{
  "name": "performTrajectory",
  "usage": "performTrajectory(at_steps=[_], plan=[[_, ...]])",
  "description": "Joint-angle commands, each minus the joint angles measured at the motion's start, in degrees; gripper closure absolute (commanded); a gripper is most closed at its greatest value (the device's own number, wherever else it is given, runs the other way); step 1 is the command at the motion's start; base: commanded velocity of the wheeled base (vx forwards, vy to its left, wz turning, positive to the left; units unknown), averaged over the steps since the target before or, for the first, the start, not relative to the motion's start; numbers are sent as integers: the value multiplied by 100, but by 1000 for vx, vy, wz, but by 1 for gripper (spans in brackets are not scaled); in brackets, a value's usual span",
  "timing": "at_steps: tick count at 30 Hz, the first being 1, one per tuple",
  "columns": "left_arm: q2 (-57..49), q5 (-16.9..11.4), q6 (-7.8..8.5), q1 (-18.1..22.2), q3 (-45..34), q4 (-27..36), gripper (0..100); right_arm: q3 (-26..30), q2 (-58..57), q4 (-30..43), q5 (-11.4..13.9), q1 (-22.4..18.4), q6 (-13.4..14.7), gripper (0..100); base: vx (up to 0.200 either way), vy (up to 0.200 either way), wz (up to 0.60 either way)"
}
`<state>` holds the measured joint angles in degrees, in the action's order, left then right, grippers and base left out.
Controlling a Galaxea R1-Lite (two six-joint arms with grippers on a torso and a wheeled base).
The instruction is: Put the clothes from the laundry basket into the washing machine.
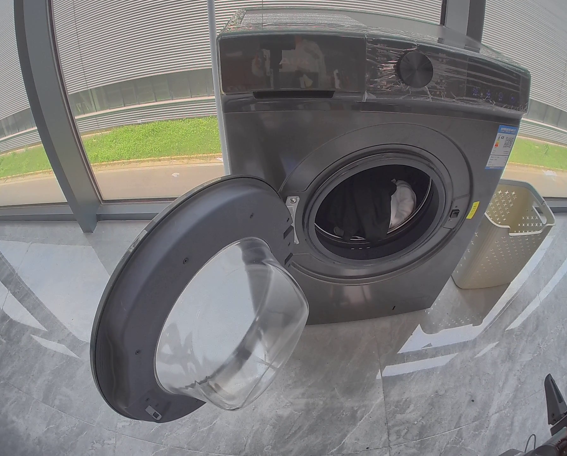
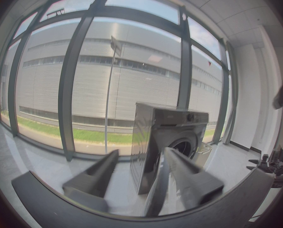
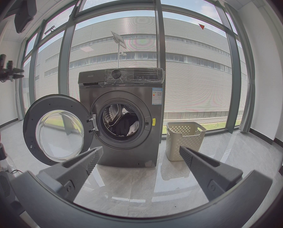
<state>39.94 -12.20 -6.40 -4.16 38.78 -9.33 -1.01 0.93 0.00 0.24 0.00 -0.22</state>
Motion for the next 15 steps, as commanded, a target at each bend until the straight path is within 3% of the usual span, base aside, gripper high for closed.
performTrajectory(at_steps=[1, 4, 6, 9, 10, 11, 15], plan=[[2273, -133, 192, 802, -529, -869, 100, 101, -66, 0, 2, 0, 4, 0, 0, 0, 0], [2387, -450, 341, 978, -986, -1599, 100, 101, -66, 0, 2, 0, -4, 0, 0, 0, 0], [2528, -907, 535, 1303, -1347, -2152, 100, 101, -66, 0, 2, 0, -4, 0, 0, 0, 0], [2651, -1416, 886, 1637, -1470, -2302, 100, 101, -66, 0, 2, 0, -4, 0, 0, 0, 0], [2651, -1416, 886, 1637, -1470, -2302, 100, 101, -66, 0, 2, 0, -4, 0, 0, 0, 0], [2607, -1926, 912, 1673, -1487, -2302, 100, 101, -66, 0, 2, 0, -4, 0, 0, 0, 0], [2440, -3165, 912, 1664, -1531, -2311, 100, 101, -66, 0, 2, 0, -4, 0, 0, 0, 0]])
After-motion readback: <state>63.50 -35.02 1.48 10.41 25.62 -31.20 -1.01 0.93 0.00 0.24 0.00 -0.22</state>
